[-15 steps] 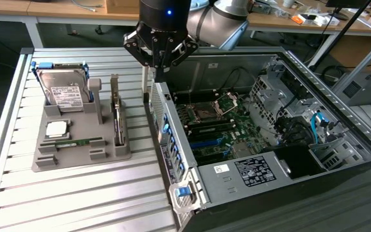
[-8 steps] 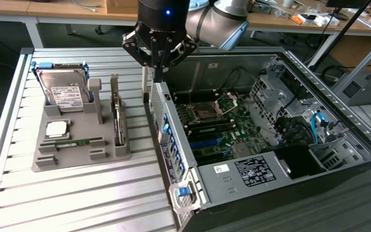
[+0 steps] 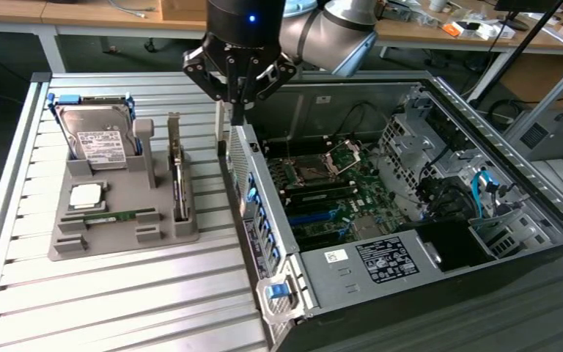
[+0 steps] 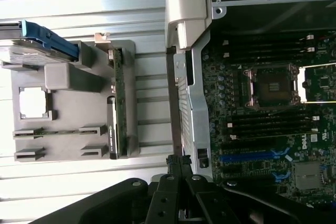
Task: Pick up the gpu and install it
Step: 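Reach for the gpu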
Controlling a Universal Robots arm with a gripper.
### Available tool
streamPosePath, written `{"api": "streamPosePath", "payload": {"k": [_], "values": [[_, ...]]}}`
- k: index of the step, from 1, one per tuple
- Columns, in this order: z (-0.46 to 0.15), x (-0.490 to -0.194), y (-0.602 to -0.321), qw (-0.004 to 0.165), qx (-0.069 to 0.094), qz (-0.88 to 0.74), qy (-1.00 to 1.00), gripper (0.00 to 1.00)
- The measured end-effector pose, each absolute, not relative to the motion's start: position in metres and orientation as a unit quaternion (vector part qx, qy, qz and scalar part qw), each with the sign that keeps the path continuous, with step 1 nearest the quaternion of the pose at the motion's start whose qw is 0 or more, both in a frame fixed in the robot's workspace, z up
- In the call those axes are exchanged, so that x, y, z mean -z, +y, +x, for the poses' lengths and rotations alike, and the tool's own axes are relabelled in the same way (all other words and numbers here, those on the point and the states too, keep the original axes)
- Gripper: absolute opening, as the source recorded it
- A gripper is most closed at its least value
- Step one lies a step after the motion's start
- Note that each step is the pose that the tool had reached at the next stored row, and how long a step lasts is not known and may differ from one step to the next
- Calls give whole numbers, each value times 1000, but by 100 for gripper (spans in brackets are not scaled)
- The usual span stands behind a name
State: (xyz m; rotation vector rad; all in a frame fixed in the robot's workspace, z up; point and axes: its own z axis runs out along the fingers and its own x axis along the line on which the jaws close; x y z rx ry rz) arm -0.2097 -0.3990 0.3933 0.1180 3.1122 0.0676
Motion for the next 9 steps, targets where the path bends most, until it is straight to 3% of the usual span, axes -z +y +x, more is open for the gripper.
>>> {"api": "streamPosePath", "payload": {"k": [9], "values": [[-214,-393,-399,13,-22,38,999,11]]}}
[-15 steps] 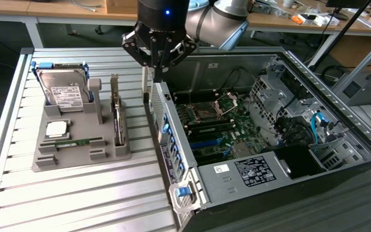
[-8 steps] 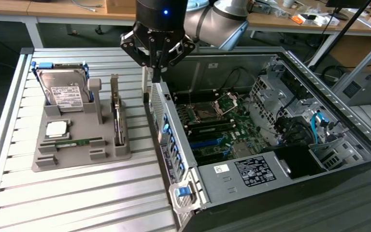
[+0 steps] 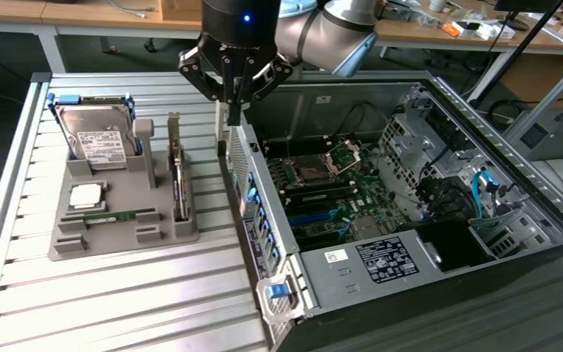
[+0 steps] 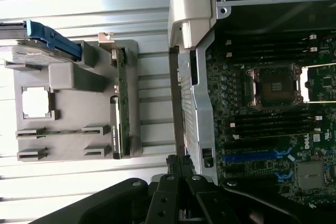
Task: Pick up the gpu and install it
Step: 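Reach for the gpu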
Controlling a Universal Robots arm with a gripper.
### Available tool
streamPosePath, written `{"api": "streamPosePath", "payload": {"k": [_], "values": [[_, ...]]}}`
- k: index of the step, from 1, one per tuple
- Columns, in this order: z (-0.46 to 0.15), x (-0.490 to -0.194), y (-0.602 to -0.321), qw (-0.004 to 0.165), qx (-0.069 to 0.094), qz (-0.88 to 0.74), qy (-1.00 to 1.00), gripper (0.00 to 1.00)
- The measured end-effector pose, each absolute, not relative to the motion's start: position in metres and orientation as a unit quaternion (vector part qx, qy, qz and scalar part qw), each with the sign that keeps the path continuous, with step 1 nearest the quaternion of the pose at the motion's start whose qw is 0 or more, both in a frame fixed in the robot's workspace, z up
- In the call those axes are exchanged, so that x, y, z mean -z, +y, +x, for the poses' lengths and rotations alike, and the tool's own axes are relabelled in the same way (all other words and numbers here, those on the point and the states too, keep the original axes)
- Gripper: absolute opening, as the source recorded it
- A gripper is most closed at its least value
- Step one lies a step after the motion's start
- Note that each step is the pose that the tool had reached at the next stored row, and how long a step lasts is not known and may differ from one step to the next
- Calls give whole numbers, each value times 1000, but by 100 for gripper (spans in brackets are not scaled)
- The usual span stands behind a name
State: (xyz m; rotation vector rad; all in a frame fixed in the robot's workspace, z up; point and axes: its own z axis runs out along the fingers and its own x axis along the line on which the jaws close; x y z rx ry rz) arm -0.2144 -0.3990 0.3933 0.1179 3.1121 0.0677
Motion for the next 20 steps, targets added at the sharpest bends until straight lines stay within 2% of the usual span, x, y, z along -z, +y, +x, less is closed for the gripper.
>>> {"api": "streamPosePath", "payload": {"k": [20], "values": [[-225,-393,-399,13,-22,38,999,11]]}}
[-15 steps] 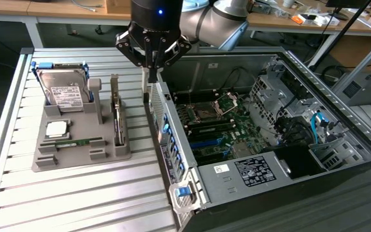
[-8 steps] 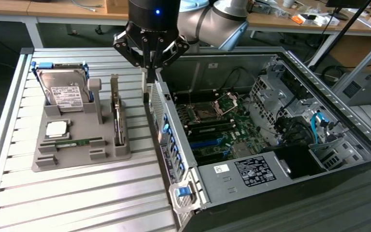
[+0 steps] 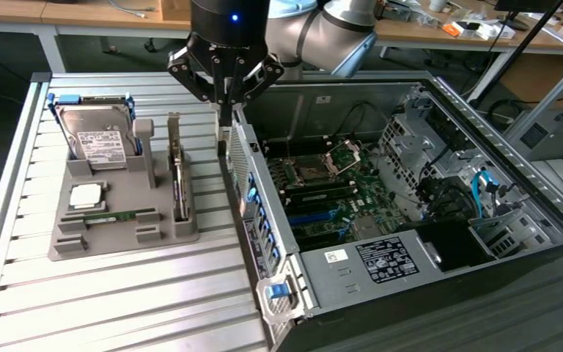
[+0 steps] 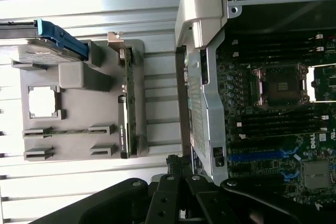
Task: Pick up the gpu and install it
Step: 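Reach for the gpu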
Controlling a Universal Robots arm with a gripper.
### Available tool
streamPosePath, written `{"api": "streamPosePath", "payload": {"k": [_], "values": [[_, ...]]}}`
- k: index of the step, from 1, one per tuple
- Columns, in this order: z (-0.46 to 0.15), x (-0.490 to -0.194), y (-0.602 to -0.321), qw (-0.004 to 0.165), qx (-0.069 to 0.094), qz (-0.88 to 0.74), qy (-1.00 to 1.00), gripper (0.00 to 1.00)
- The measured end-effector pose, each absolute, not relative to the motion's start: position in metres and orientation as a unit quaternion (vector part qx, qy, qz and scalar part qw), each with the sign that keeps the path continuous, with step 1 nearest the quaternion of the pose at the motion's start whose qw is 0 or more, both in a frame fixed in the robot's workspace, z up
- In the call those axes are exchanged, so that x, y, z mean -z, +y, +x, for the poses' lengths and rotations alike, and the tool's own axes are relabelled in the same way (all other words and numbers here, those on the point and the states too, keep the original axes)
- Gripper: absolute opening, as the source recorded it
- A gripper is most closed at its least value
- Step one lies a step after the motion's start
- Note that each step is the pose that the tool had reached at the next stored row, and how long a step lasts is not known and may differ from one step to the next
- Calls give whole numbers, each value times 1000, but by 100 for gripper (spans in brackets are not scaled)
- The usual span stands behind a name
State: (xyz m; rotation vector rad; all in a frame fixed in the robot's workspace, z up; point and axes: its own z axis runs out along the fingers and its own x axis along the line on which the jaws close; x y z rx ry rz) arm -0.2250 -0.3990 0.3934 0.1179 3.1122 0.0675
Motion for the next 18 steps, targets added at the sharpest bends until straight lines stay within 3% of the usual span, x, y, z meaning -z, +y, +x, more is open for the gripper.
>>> {"api": "streamPosePath", "payload": {"k": [18], "values": [[-231,-393,-399,13,-22,38,999,11]]}}
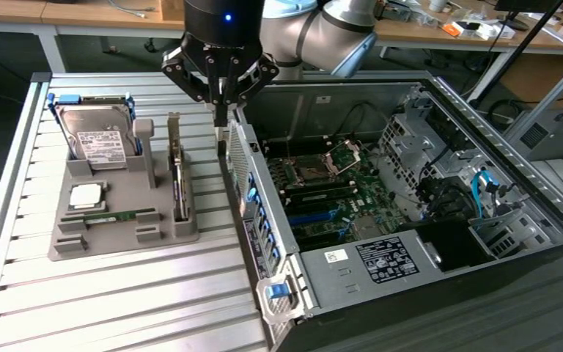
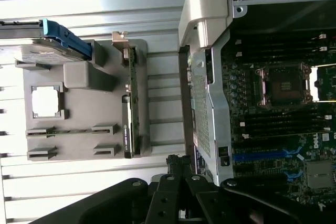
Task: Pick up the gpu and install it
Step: 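Reach for the gpu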
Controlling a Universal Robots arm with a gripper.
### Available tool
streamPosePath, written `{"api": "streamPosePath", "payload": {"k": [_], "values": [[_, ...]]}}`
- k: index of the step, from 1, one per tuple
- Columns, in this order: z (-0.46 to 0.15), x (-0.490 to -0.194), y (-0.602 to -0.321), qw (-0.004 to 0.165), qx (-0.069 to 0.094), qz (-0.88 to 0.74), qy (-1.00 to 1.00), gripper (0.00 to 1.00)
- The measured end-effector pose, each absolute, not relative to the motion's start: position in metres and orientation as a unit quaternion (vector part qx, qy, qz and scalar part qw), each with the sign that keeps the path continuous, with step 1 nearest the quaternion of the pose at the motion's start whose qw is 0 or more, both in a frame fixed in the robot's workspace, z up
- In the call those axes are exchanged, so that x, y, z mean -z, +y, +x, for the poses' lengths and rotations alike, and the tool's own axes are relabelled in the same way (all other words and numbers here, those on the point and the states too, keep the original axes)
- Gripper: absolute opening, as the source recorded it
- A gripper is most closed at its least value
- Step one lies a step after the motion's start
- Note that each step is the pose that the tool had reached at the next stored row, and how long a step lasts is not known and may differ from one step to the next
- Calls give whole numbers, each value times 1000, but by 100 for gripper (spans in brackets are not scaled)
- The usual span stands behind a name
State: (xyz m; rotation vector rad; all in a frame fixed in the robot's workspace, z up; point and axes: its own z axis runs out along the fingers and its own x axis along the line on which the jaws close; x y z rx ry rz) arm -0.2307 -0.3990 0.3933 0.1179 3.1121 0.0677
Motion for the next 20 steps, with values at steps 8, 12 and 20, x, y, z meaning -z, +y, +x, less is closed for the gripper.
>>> {"api": "streamPosePath", "payload": {"k": [8,12,20], "values": [[-233,-393,-399,13,-22,38,999,11],[-234,-393,-399,13,-22,38,999,11],[-240,-393,-399,13,-22,38,999,11]]}}
